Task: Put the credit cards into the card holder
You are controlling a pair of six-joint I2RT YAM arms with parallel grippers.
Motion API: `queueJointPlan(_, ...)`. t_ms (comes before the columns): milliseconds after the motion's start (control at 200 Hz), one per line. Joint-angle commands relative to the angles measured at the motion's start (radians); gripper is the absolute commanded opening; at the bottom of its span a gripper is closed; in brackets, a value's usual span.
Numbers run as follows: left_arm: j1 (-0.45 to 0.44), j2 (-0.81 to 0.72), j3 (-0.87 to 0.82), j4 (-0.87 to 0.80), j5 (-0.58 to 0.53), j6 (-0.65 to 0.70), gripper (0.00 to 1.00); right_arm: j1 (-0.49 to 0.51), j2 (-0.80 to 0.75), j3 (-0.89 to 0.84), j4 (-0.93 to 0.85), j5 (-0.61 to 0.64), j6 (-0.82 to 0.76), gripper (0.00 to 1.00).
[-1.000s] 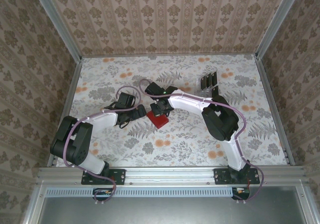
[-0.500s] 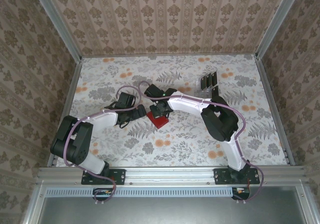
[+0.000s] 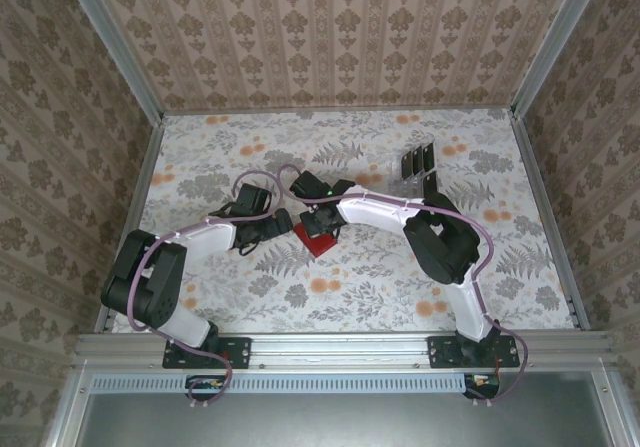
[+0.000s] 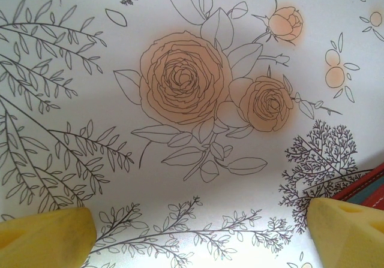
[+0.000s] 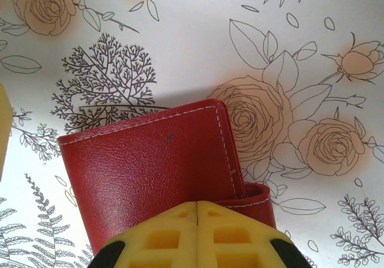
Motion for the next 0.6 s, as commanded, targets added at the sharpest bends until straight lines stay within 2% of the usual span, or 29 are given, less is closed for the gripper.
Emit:
queueJointPlan(0, 0.001, 0.090, -0.024, 0.098, 0.045, 0.028, 0.97, 0.028, 0.009, -0.053, -0.047, -0.037, 0.011, 0.00)
queueJointPlan(595, 0.001, 0.081, -0.024, 0.092, 0.036, 0.029, 0.97, 0.097, 0.070, -0.193, 0.005, -0.066, 0.078, 0.00)
